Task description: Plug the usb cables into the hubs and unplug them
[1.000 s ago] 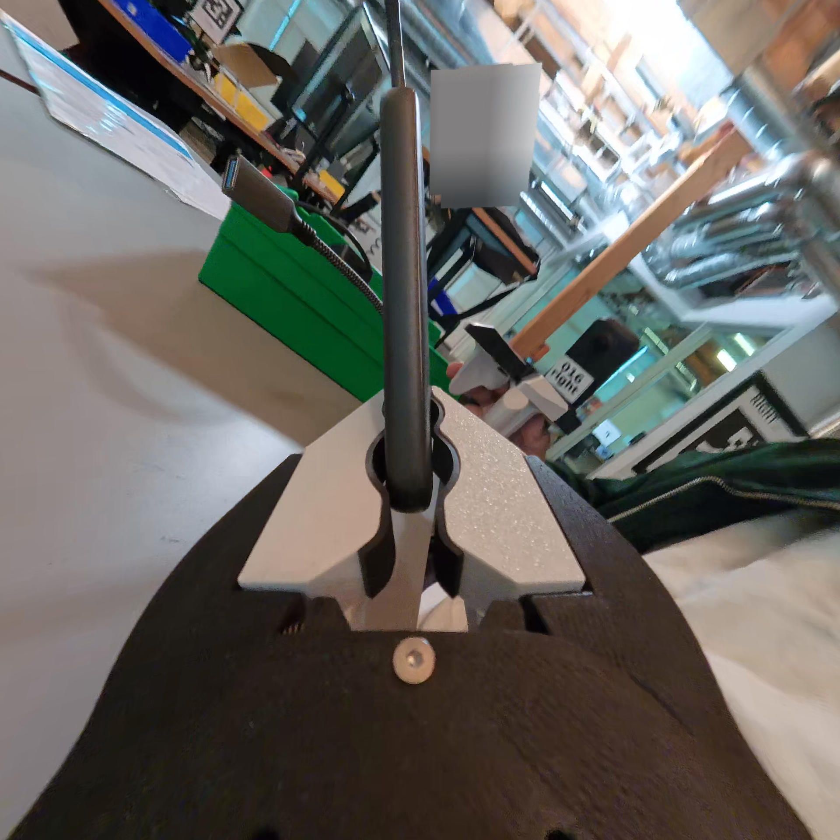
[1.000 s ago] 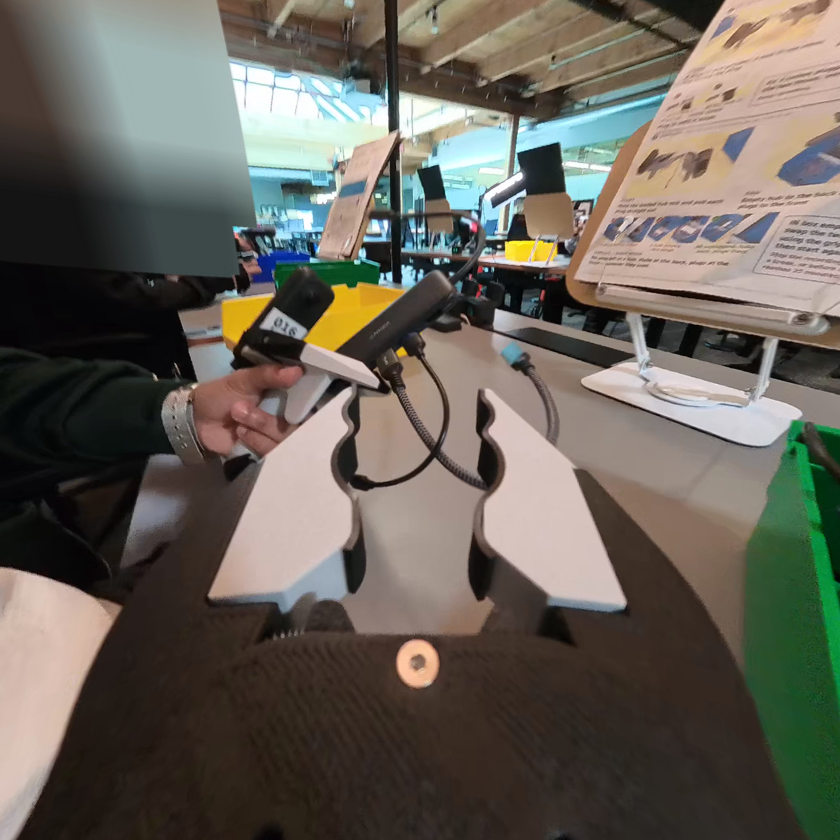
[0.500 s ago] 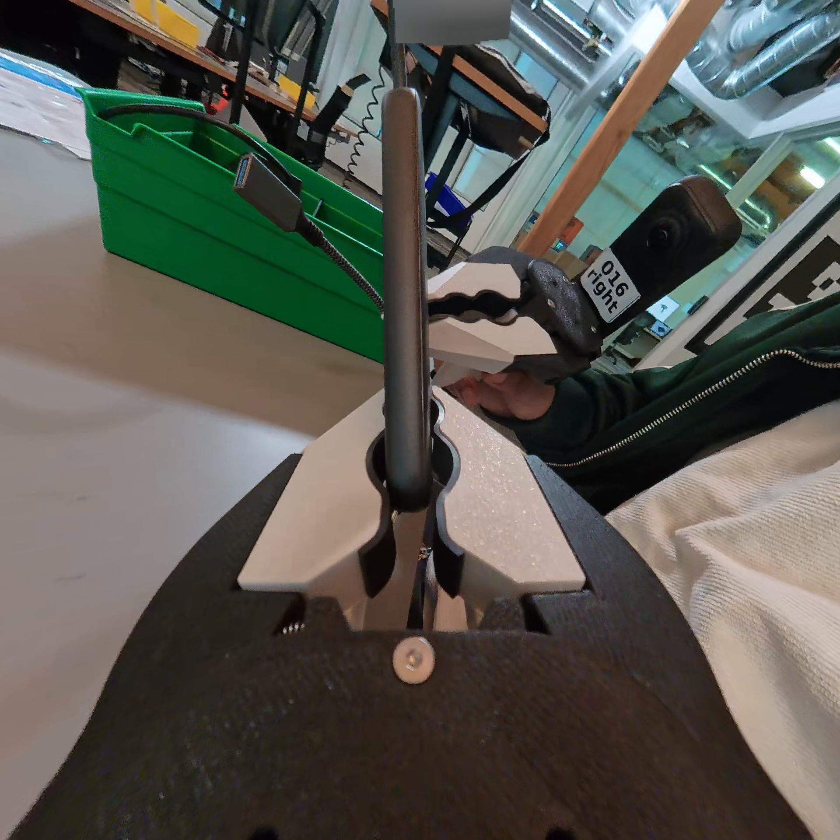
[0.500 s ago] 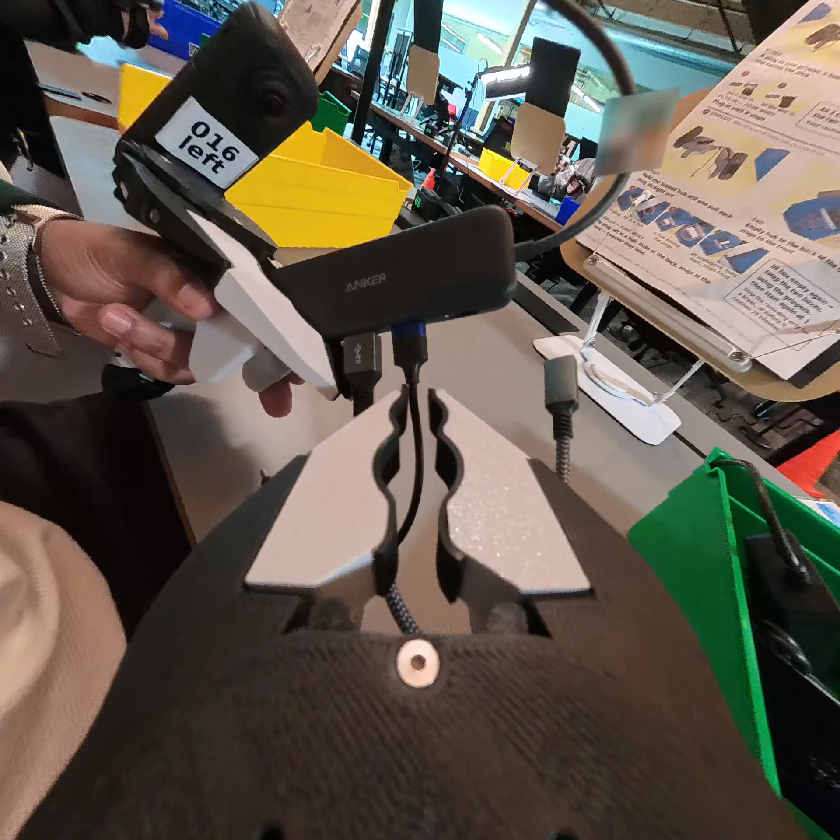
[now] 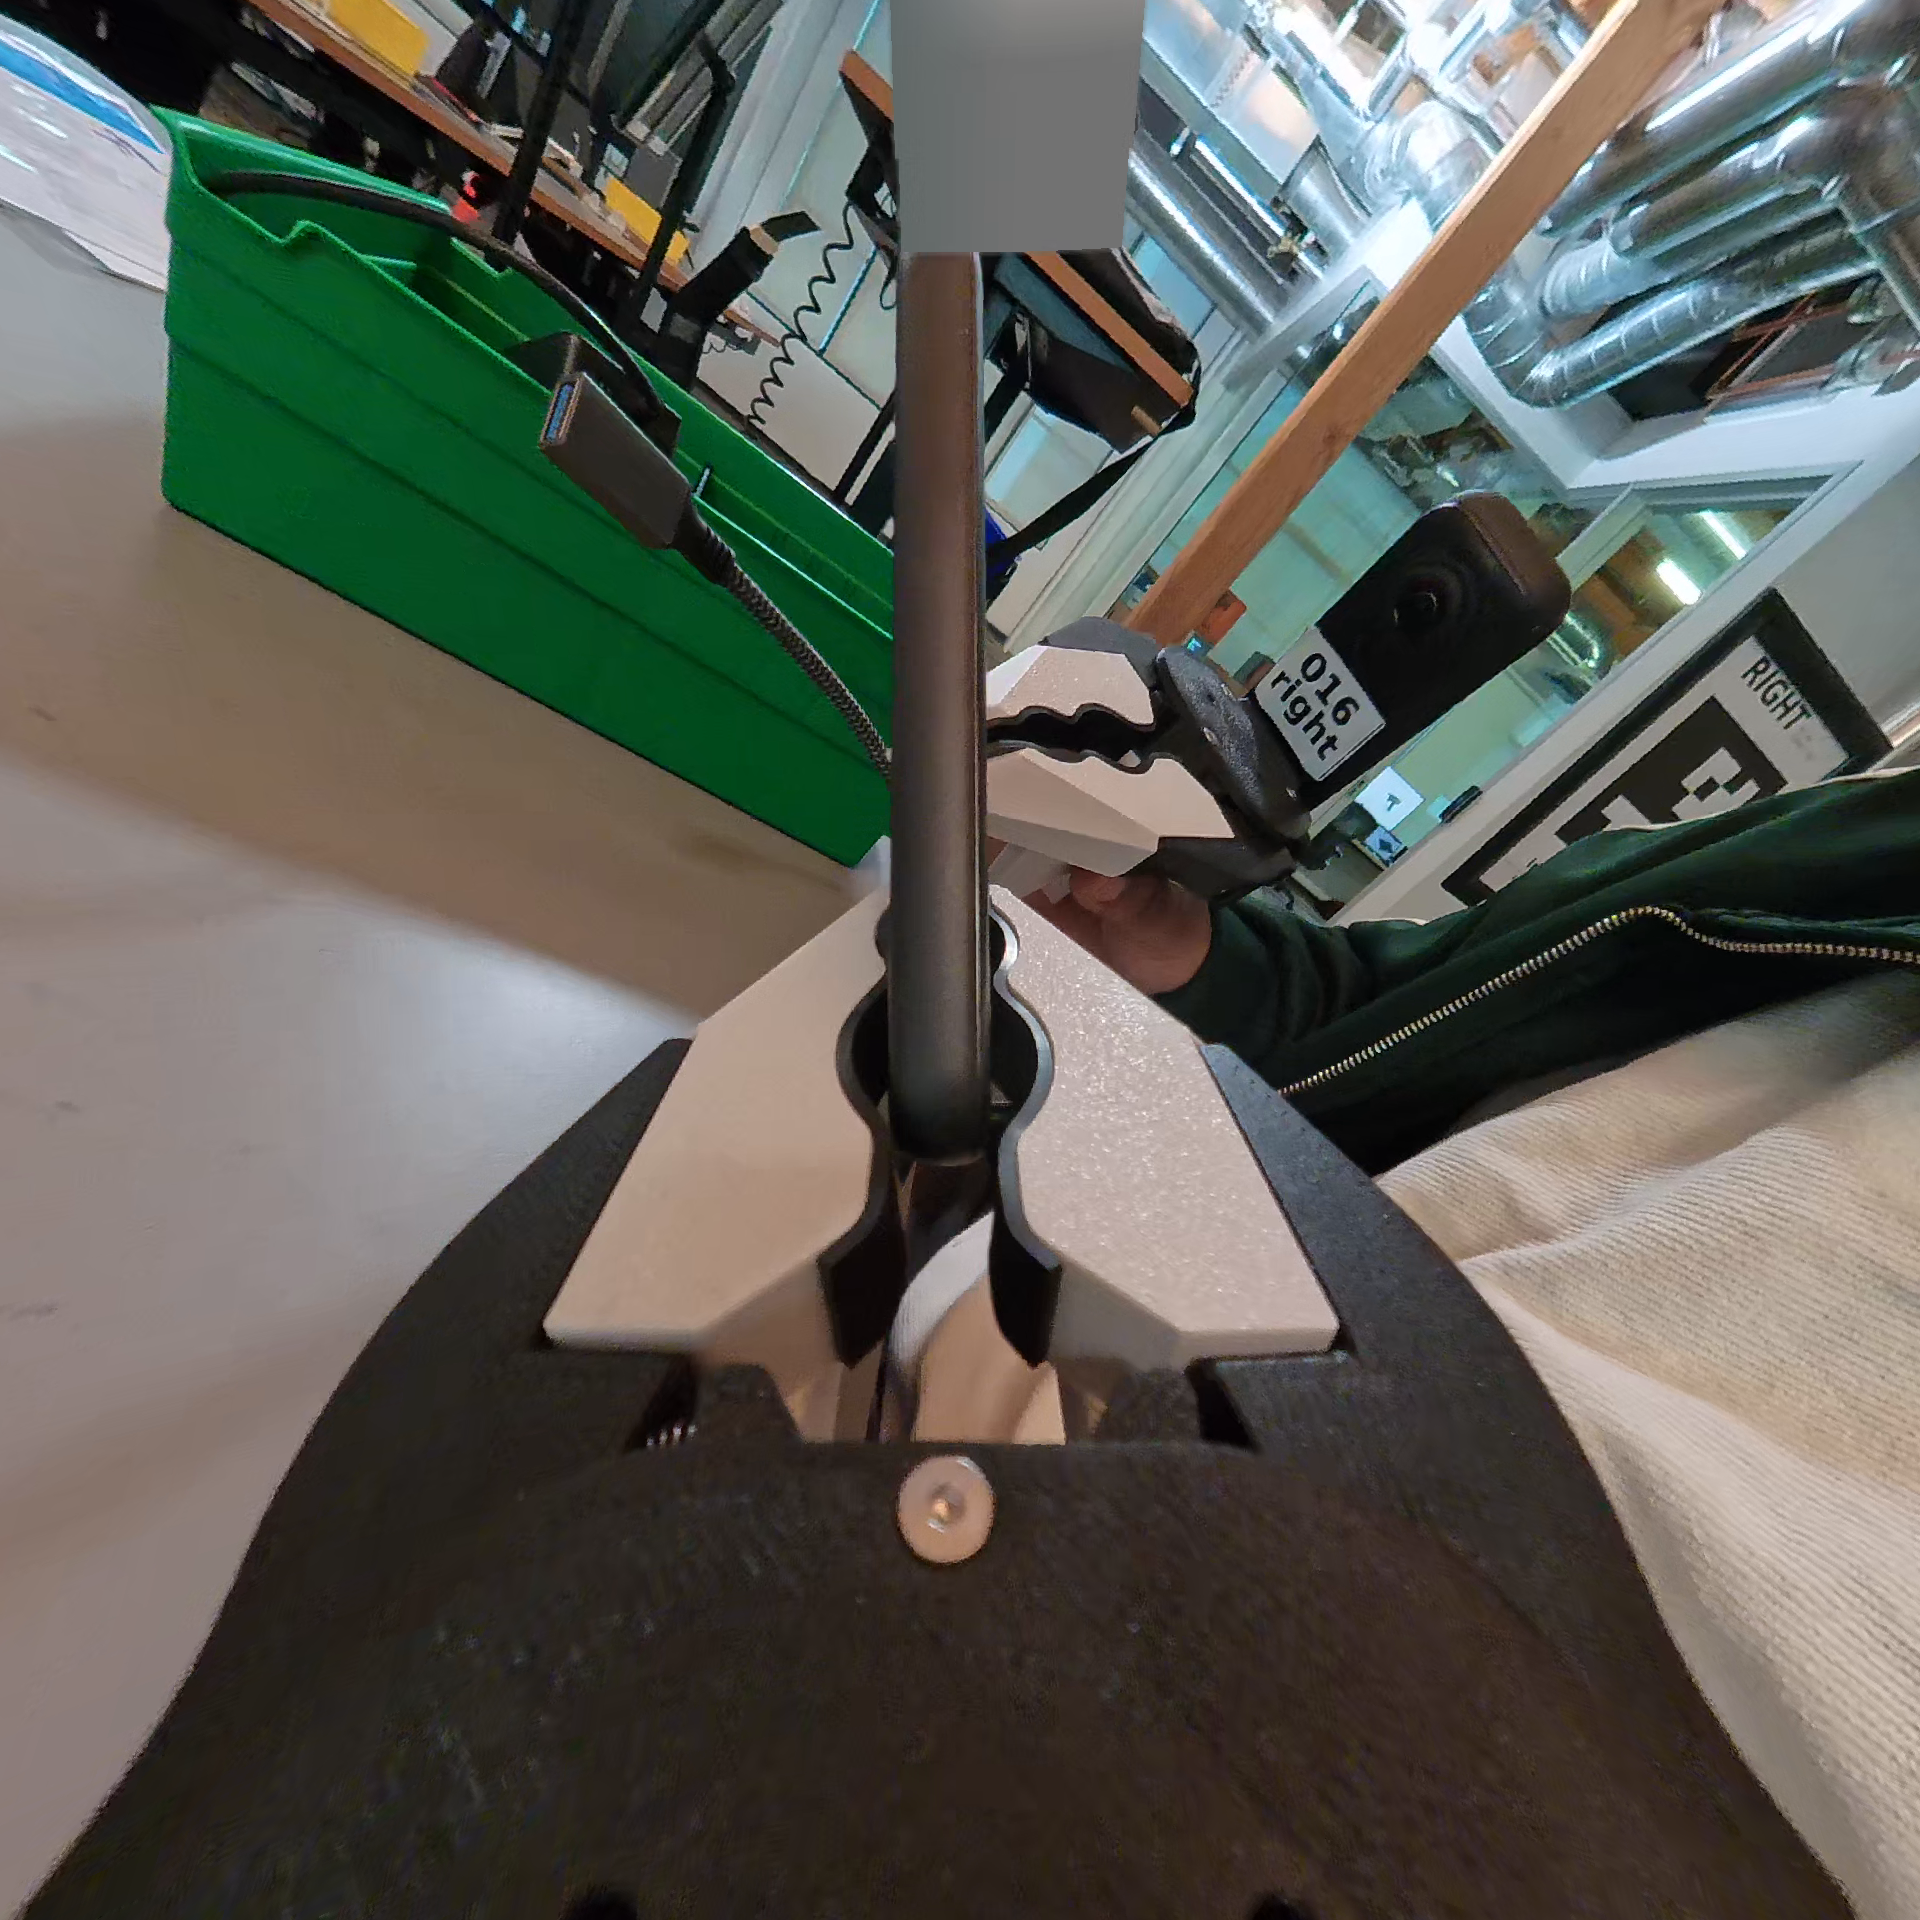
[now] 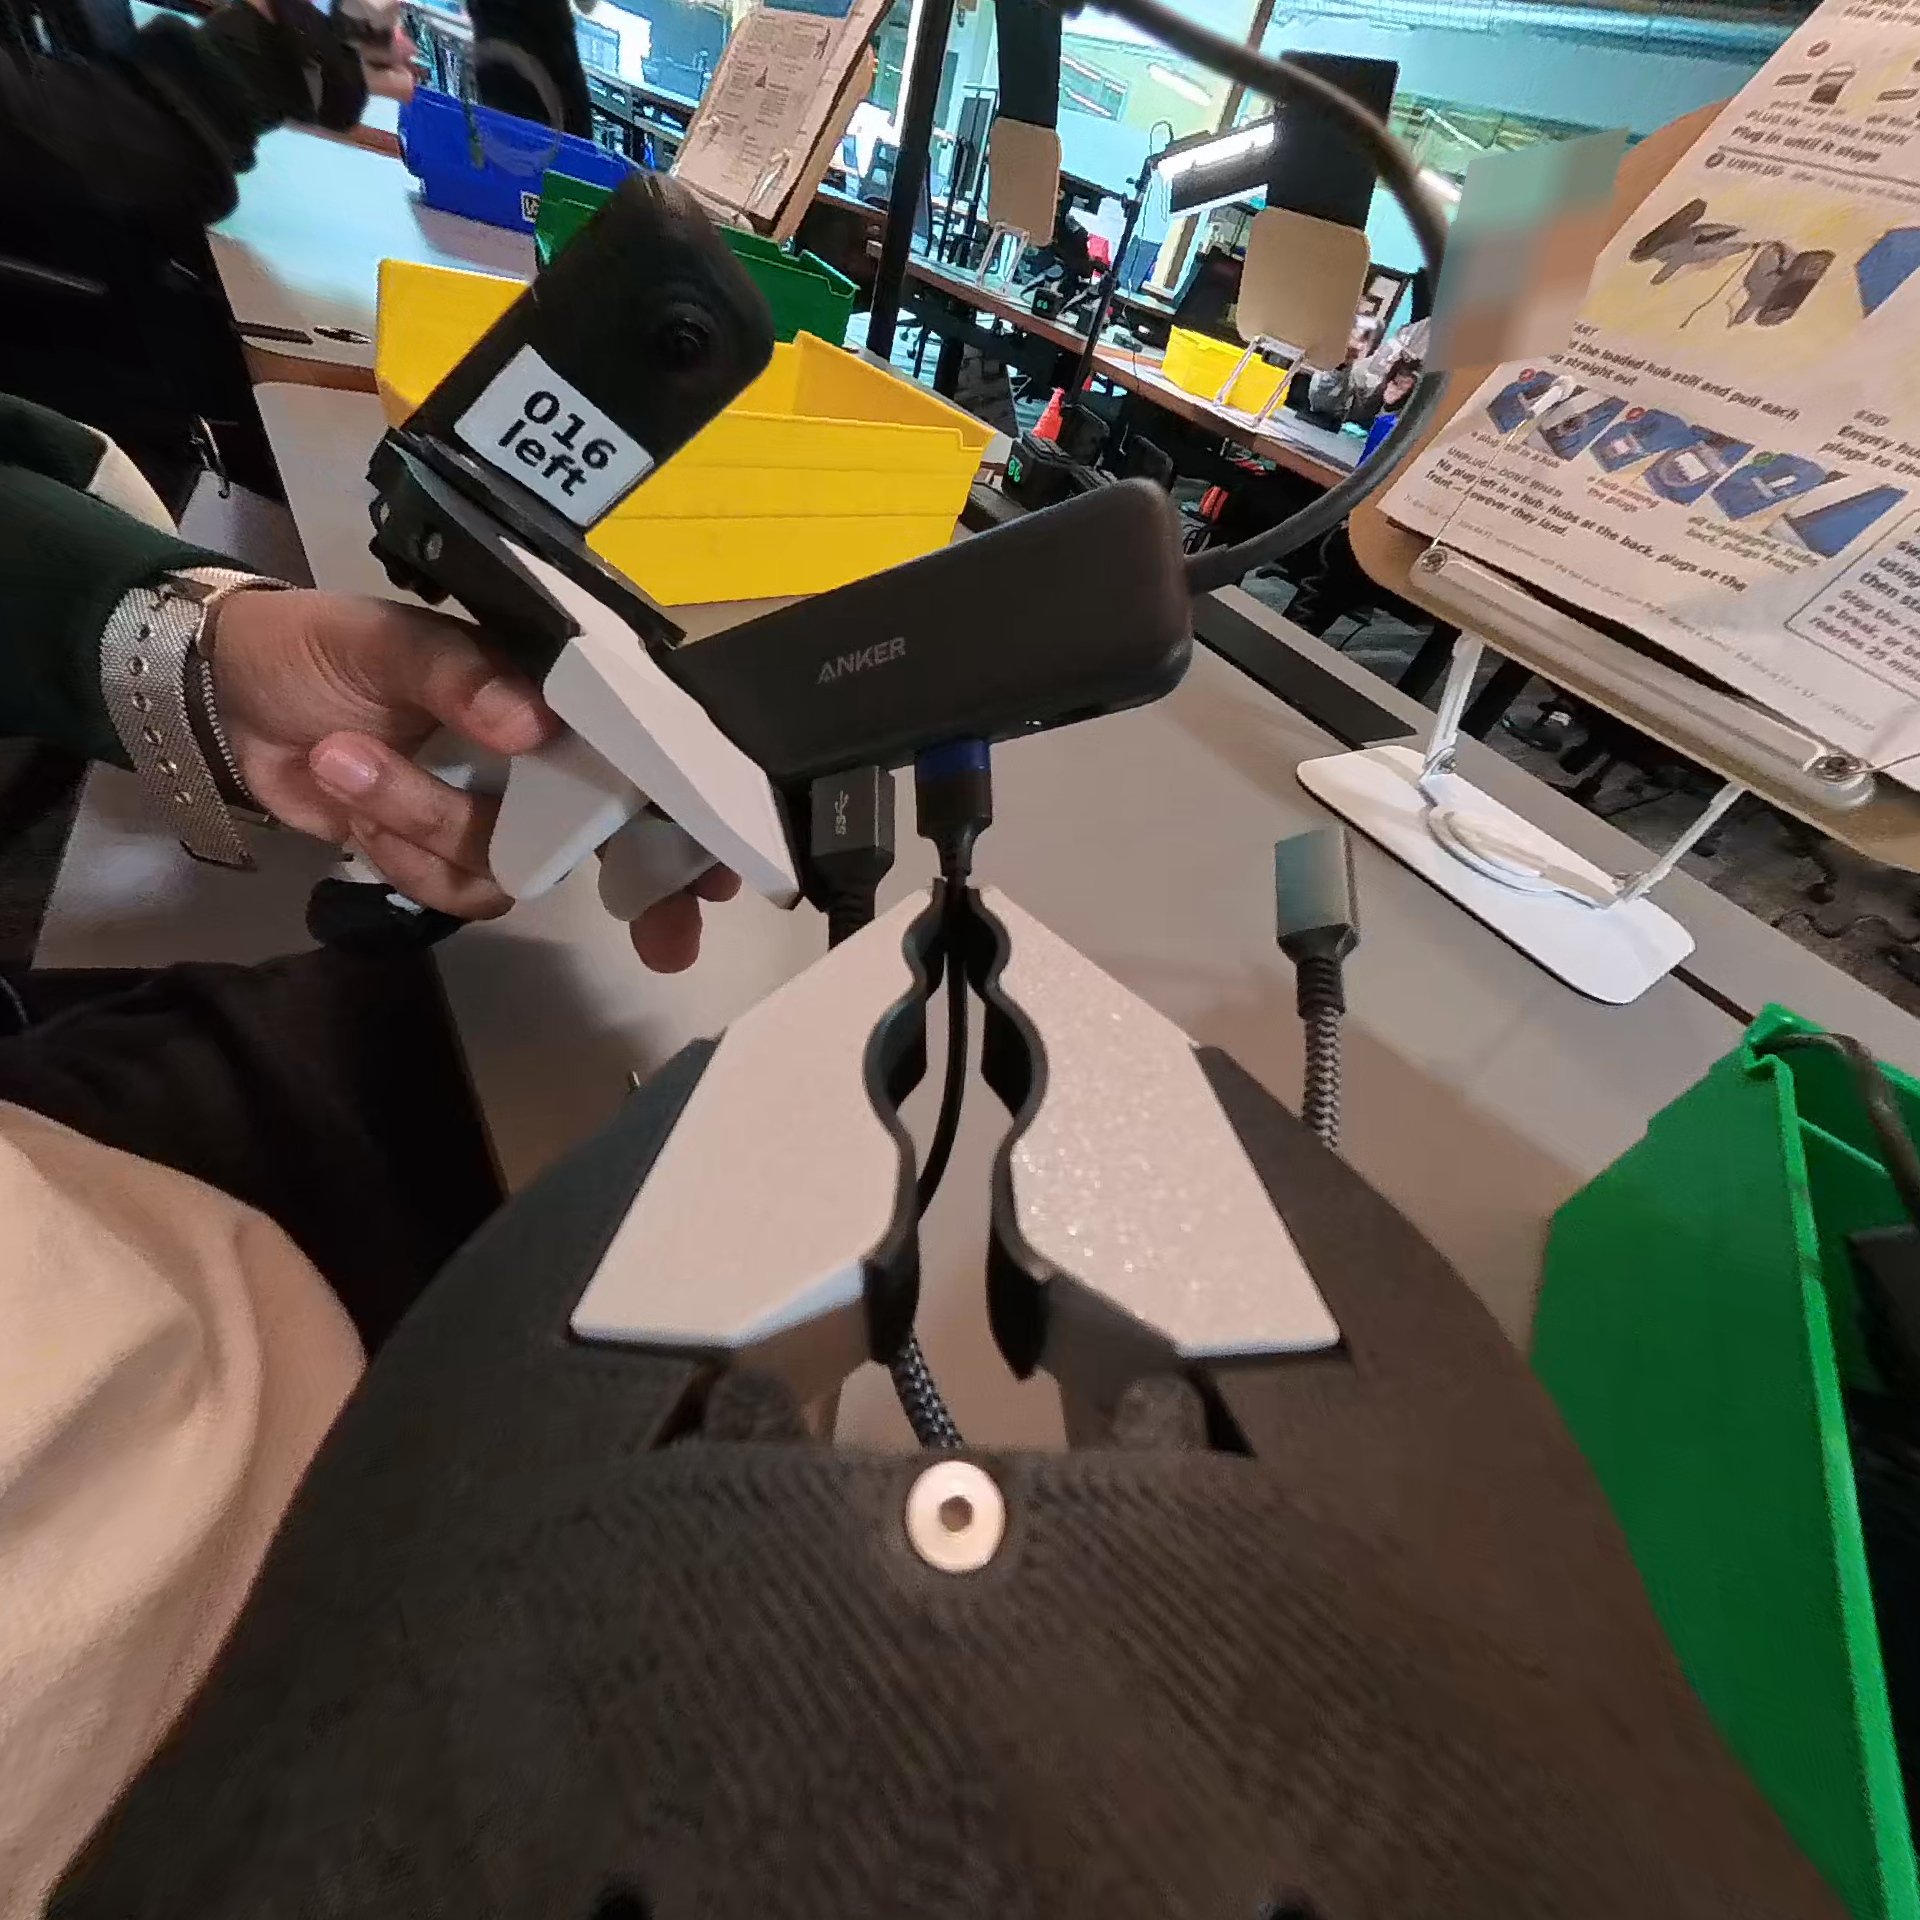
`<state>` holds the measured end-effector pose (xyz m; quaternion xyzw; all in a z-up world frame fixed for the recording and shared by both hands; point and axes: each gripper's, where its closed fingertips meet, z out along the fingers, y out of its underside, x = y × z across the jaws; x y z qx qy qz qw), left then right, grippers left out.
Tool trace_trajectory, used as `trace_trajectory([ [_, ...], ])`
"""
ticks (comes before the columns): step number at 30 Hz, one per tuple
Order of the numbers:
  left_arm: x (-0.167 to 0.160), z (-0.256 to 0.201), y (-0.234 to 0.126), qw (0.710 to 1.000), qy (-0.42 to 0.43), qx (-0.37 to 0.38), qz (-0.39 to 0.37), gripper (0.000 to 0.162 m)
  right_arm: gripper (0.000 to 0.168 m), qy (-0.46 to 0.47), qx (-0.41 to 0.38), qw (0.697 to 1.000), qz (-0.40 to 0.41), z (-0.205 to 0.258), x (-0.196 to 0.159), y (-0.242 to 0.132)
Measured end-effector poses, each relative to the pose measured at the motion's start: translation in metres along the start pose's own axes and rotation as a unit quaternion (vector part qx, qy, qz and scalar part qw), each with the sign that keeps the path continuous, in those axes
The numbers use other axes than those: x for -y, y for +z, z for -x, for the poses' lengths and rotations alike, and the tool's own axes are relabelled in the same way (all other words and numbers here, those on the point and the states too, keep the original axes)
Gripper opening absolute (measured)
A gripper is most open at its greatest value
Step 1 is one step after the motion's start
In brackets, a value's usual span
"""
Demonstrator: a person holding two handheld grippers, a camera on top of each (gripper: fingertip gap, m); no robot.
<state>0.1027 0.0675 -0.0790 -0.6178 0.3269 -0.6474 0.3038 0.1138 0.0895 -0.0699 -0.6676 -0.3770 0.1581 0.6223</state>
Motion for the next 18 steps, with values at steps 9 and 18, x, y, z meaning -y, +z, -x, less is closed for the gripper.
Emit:
trace_trajectory([
  [9,0.0023,-0.0011,0.0002,0.999,-0.030,-0.013,-0.011,0.005,0.001,0.012,0.005,1.000,0.000,-0.0005,0.0009,-0.0003],
  [18,0.0052,-0.0038,0.0002,0.999,-0.042,-0.020,-0.023,0.005,0.001,0.011,0.005,1.000,-0.004,-0.0008,0.0039,-0.0013],
])
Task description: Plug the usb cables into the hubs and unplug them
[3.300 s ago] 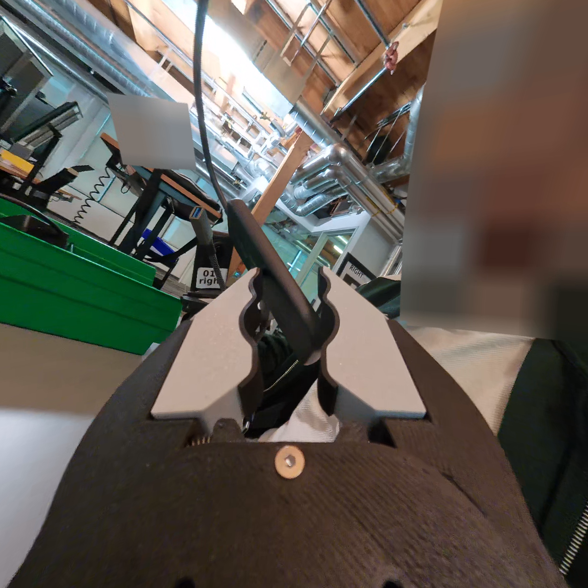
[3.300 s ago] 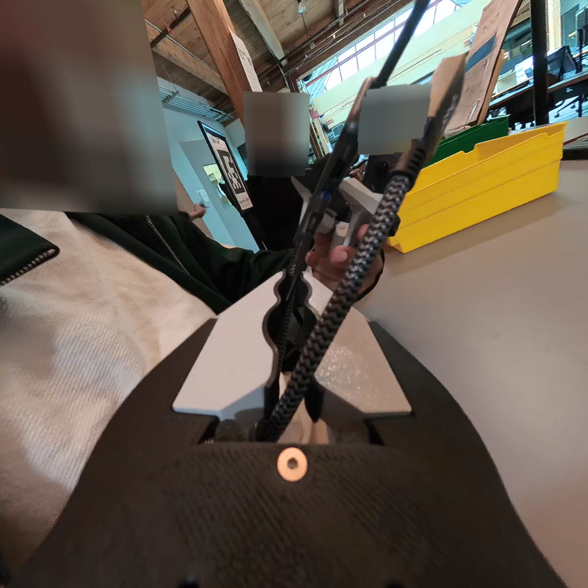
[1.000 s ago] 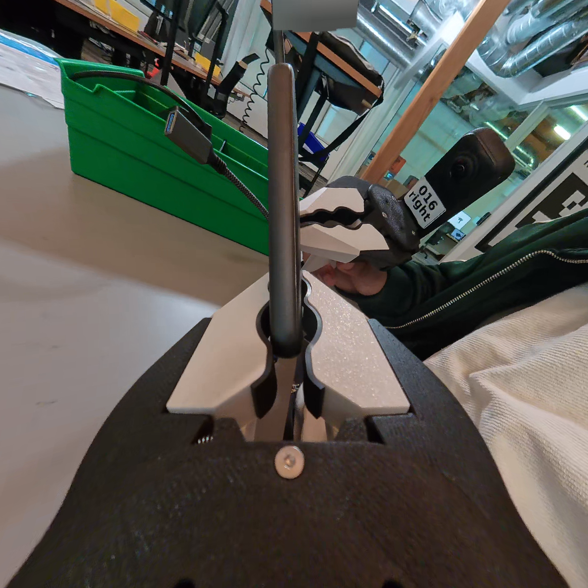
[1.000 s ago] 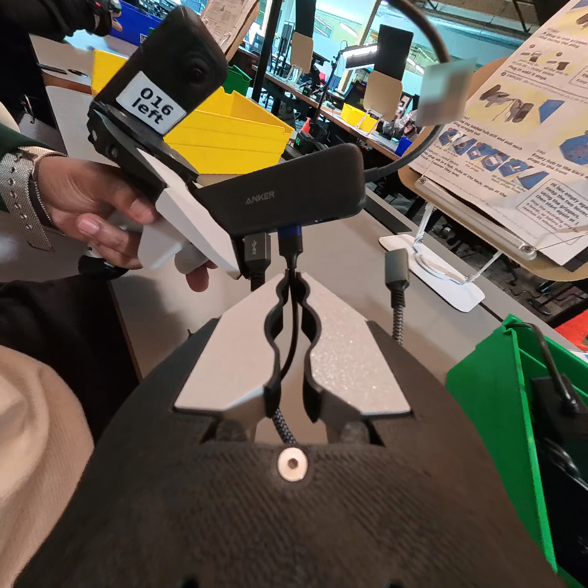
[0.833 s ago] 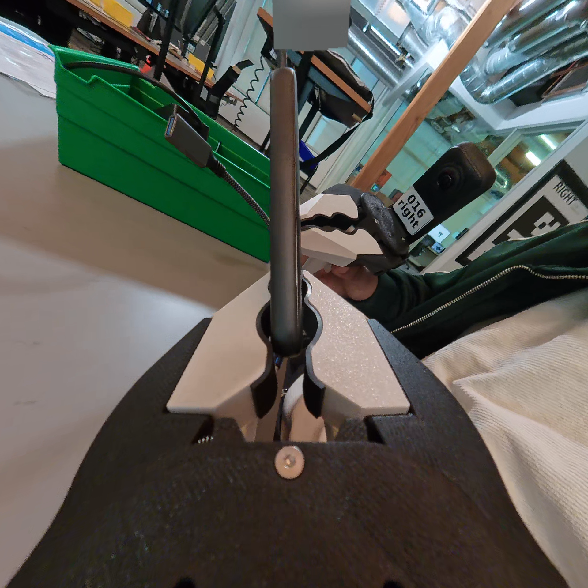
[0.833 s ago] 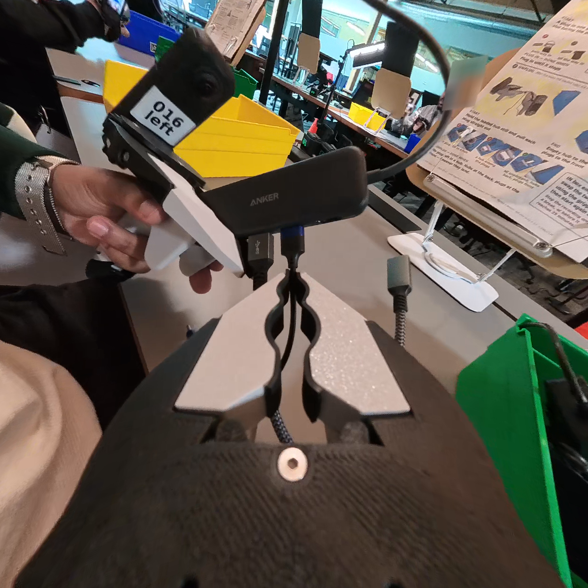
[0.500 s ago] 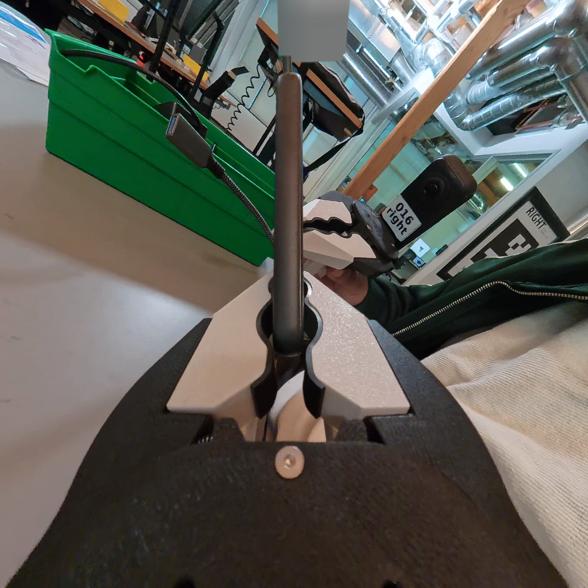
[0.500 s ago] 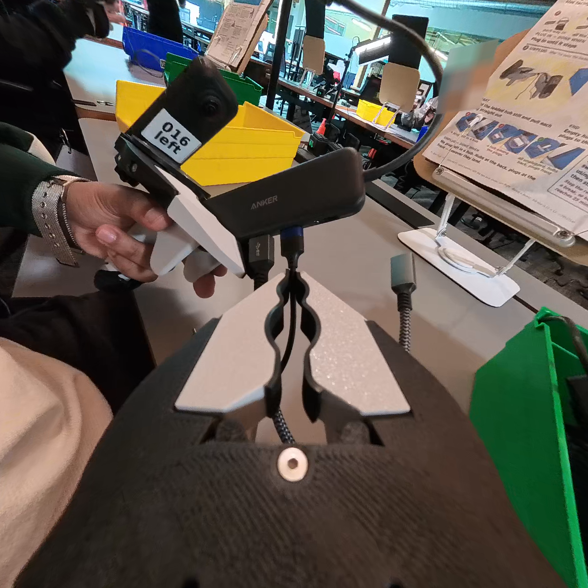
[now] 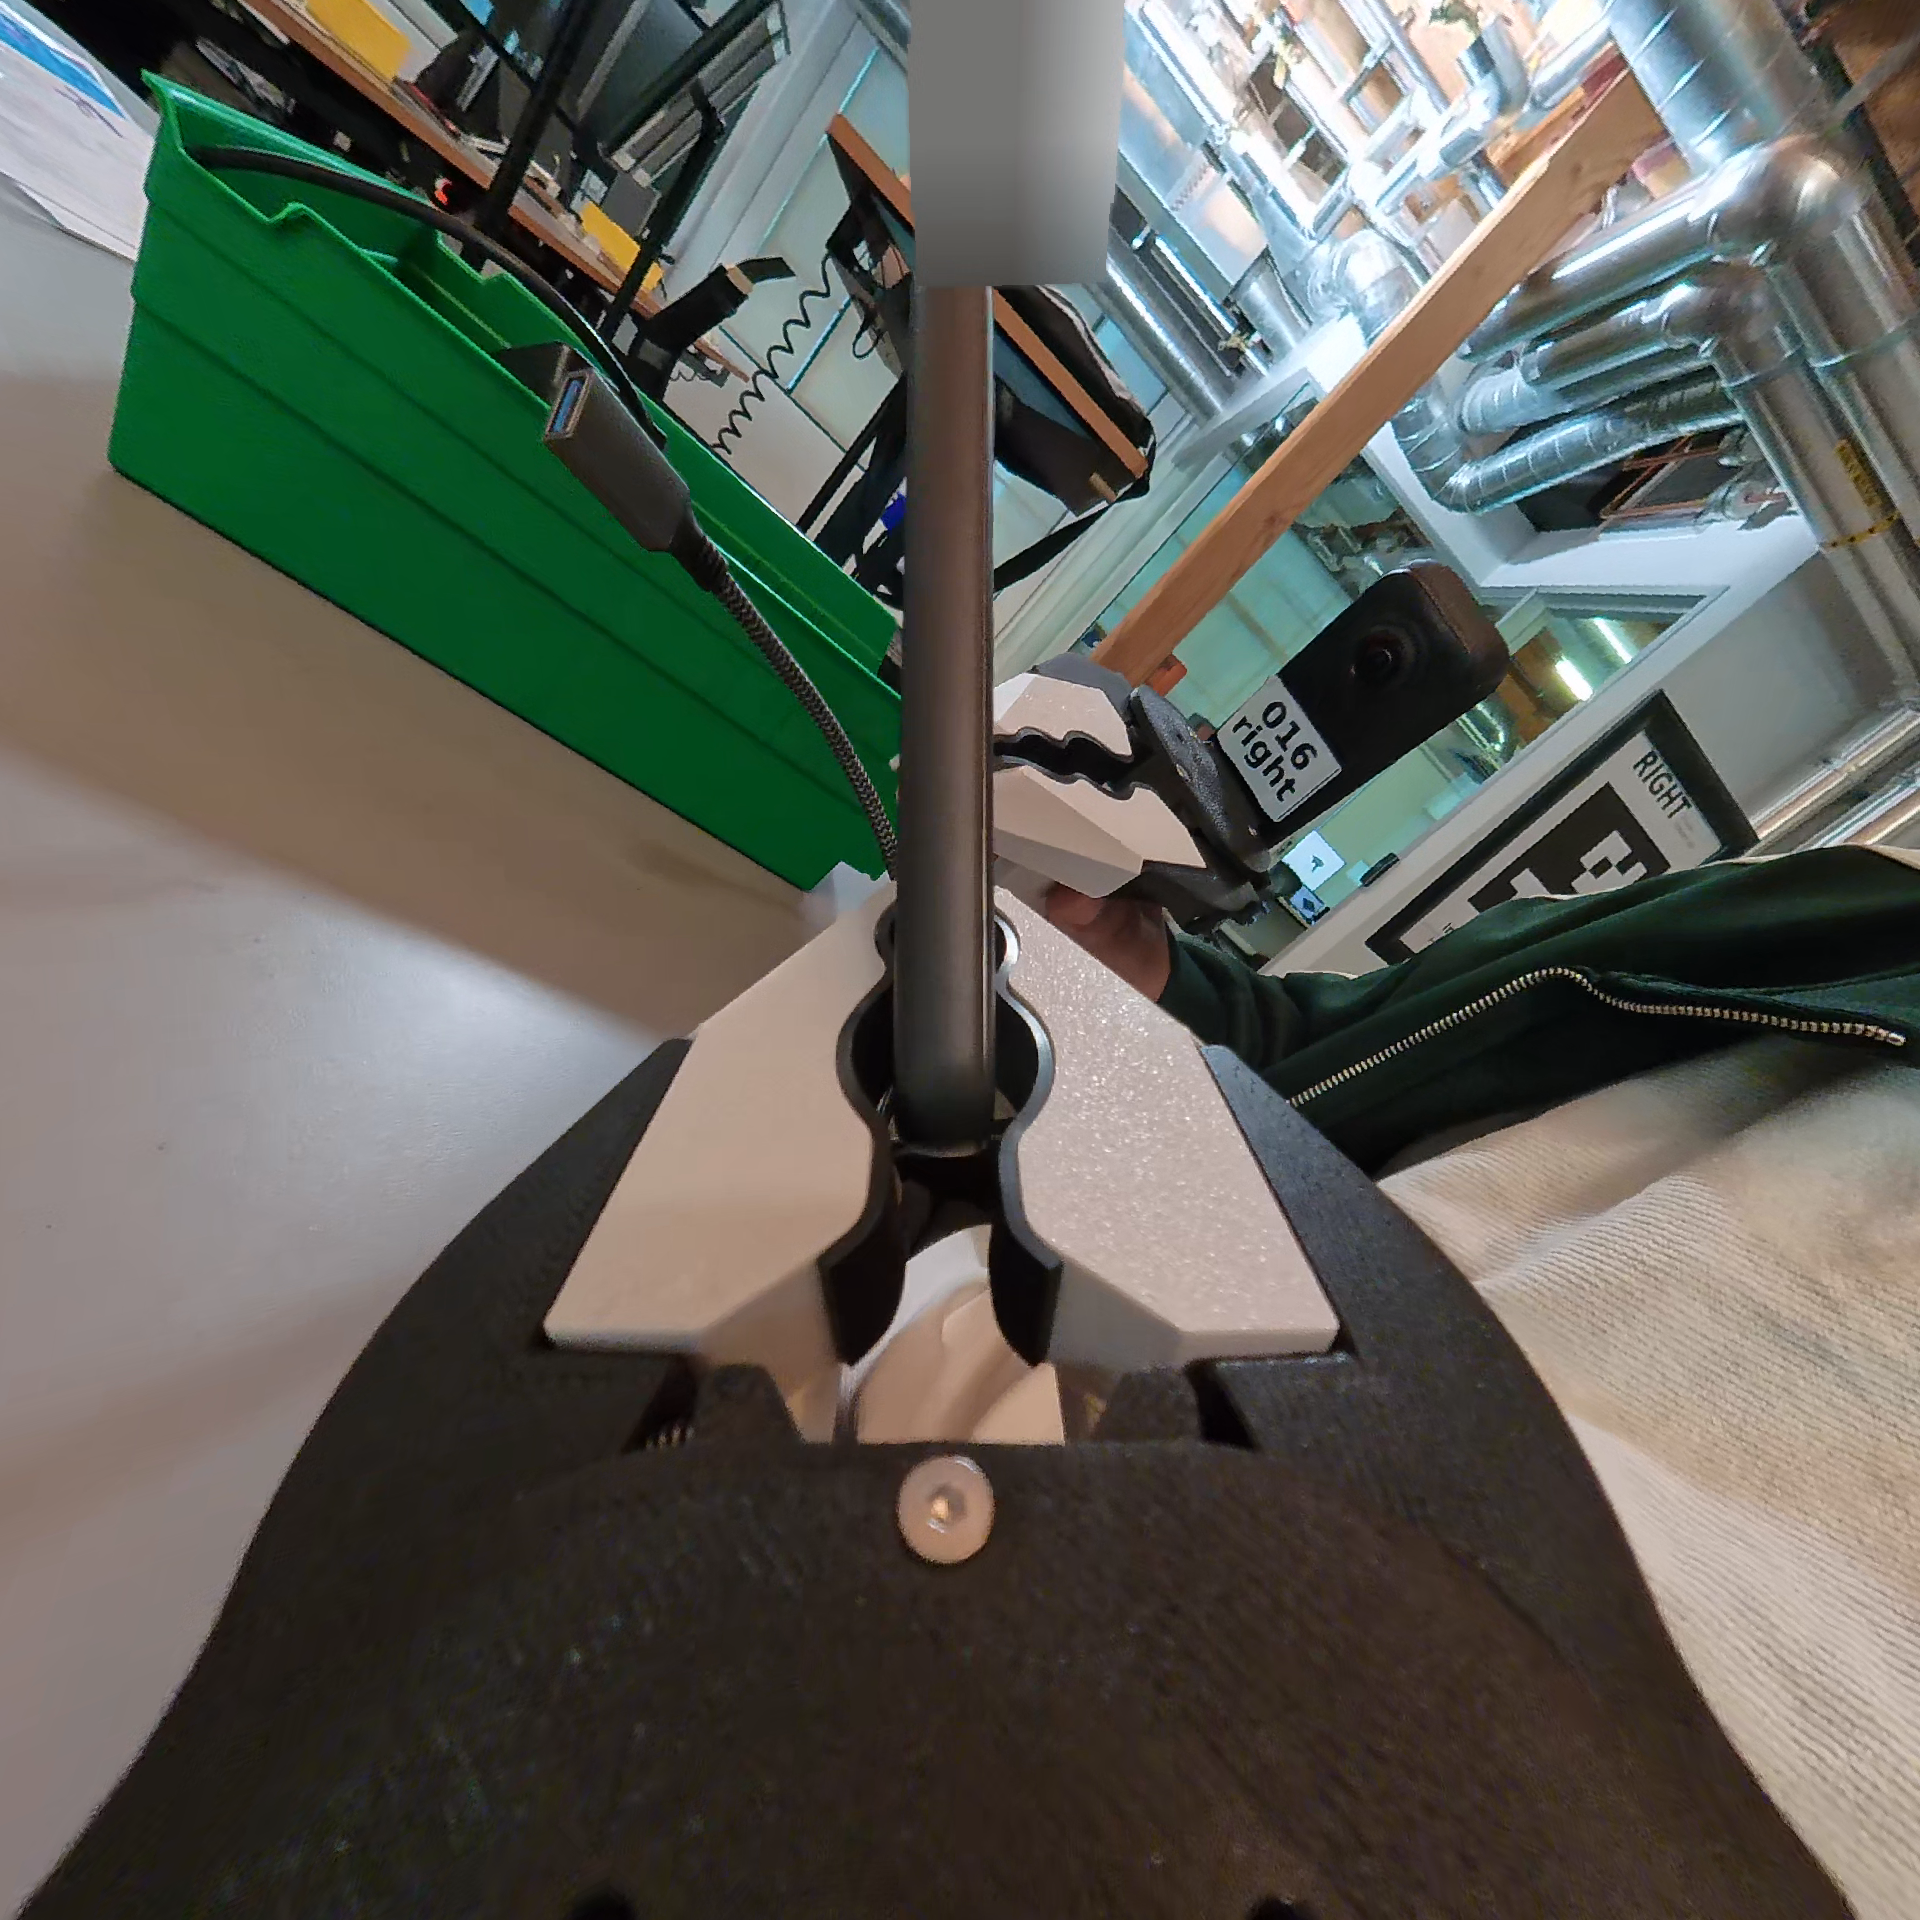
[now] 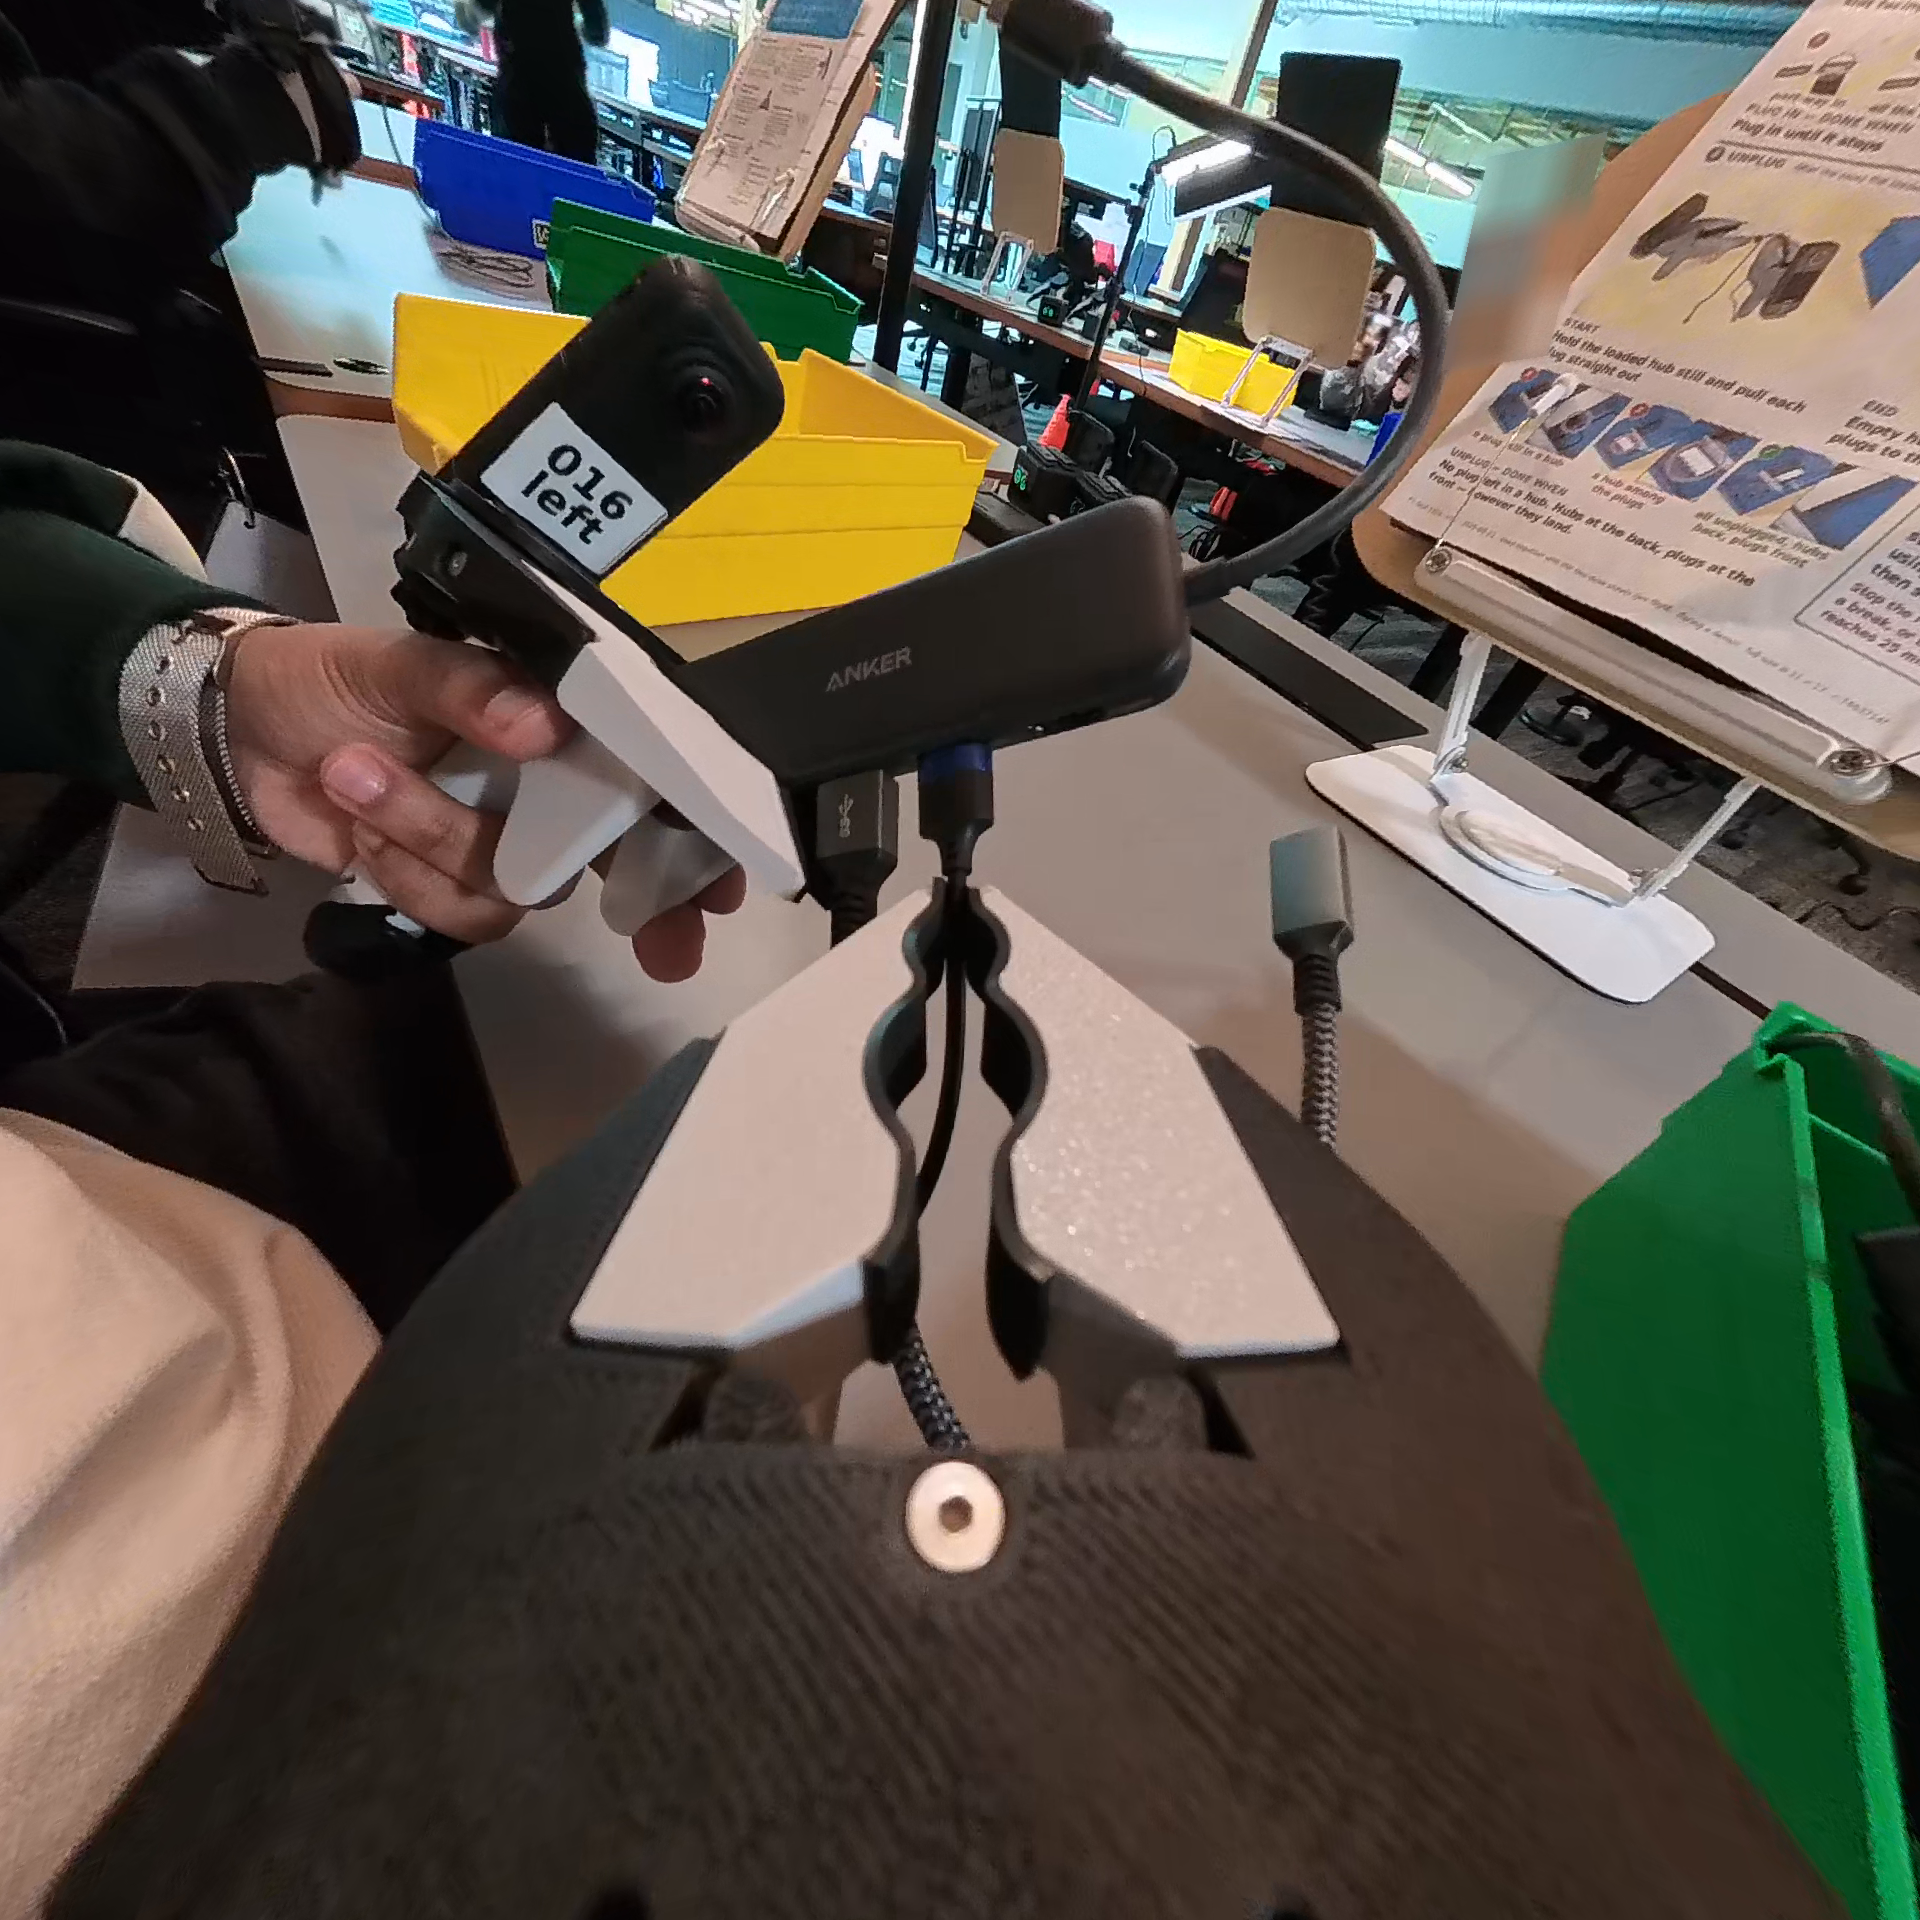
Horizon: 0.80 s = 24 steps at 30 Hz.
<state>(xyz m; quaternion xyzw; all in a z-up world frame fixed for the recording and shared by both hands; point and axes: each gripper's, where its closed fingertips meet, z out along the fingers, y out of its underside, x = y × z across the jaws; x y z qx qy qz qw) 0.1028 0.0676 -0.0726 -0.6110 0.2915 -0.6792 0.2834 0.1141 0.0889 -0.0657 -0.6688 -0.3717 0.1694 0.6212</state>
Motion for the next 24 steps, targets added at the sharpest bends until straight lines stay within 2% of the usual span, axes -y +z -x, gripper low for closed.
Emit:
trace_trajectory([
  [18,0.011,-0.010,-0.003,0.999,-0.018,-0.022,-0.034,0.005,0.001,0.070,0.042,0.996,-0.029,0.003,0.011,-0.004],
  [24,0.013,-0.013,-0.002,0.999,-0.017,-0.019,-0.041,0.005,0.001,0.063,0.040,0.996,-0.037,0.004,0.015,-0.006],
])
